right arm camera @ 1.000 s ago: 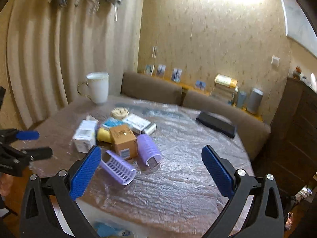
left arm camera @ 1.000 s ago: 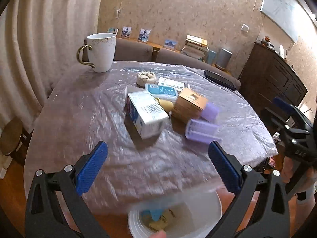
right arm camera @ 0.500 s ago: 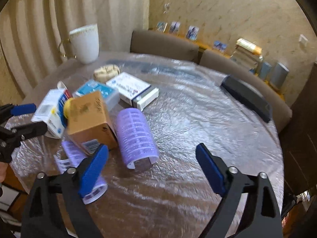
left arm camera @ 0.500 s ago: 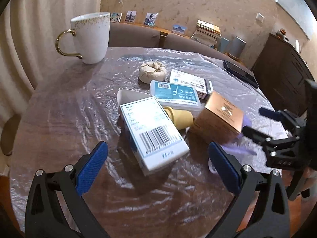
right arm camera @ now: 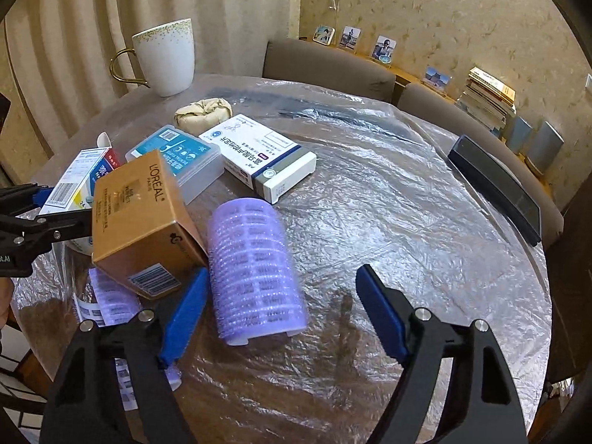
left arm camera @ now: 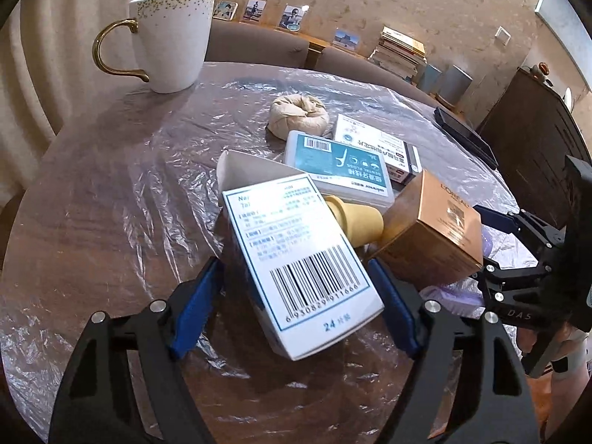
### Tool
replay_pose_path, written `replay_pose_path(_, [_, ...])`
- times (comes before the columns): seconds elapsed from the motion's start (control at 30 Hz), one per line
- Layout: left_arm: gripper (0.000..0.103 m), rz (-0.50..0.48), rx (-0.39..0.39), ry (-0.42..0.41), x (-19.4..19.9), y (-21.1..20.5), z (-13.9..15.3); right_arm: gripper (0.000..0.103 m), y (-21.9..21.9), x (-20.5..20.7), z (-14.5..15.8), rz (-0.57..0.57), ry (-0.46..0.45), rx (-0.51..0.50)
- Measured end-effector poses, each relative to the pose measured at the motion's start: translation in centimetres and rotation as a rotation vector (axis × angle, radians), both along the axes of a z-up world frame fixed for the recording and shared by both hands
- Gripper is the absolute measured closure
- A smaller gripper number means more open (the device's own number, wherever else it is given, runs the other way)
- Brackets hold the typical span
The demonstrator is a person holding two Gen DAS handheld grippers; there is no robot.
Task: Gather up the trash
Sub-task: 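Grasp the white tablet box with the left tool while the right tool grasps the purple roller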
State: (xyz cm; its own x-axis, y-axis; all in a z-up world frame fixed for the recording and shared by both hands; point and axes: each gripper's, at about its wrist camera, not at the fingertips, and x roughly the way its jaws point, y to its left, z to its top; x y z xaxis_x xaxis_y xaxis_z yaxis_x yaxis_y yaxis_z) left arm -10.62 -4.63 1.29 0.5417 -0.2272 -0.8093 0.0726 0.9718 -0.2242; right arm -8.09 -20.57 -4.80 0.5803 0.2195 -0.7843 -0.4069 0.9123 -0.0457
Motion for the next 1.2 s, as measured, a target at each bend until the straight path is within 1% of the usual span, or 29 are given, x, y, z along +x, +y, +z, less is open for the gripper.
replay_pose_path(0.03, [0.024,0.000,0.003,0.001,0.2,0.0,0.0,0.031,-0.1,0.1,-0.1,0.000,0.006,0.005])
replay_pose_path(0.07, [0.029,-0.004,0.007,0.004,0.3,0.0,-0.1,0.033,-0.1,0.3,-0.1,0.000,0.016,0.013])
replay_pose_path(0.1, [0.031,-0.004,0.016,0.003,0.3,-0.1,-0.1,0.034,-0.2,0.4,-0.2,0.001,0.024,0.021])
replay_pose_path(0.2, [0.034,-0.012,0.024,0.006,0.5,-0.2,0.0,0.038,-0.2,0.5,-0.2,0.002,0.031,0.028])
replay_pose_path(0.27, [0.036,-0.014,0.021,0.007,0.6,-0.2,0.0,0.045,-0.2,0.4,-0.2,0.007,0.032,0.031])
replay_pose_path(0.33, [0.038,-0.015,0.022,0.006,0.5,-0.2,0.0,0.049,-0.2,0.3,-0.1,0.008,0.035,0.035])
replay_pose_path(0.37, [0.040,-0.016,0.025,0.004,0.5,-0.3,0.0,0.054,-0.3,0.3,-0.1,0.008,0.036,0.039])
replay_pose_path(0.43, [0.042,-0.016,0.034,-0.002,0.4,-0.3,0.1,0.057,-0.4,0.3,0.0,0.009,0.040,0.052])
replay_pose_path(0.63, [0.046,-0.016,0.031,-0.008,0.1,-0.1,0.3,0.060,-0.7,-0.1,0.5,-0.004,0.021,0.057])
replay_pose_path(0.7, [0.049,-0.013,0.036,-0.016,-0.1,0.0,0.5,0.060,-1.0,-0.2,0.8,-0.007,0.019,0.085])
replay_pose_path(0.93, [0.054,-0.014,0.034,-0.032,-0.7,0.3,0.8,0.060,-2.2,-0.2,1.9,-0.041,0.008,0.168])
replay_pose_path(1.03, [0.055,-0.010,0.034,-0.045,-1.1,0.3,1.1,0.060,-2.4,-0.5,2.3,-0.044,0.005,0.192])
replay_pose_path(1.13, [0.056,-0.019,0.029,-0.057,-1.3,0.4,1.4,0.060,-2.4,-0.7,2.3,-0.052,0.000,0.189])
replay_pose_path(1.2, [0.056,-0.022,0.026,-0.058,-1.4,0.4,1.5,0.060,-2.5,-0.8,2.3,-0.055,0.005,0.204])
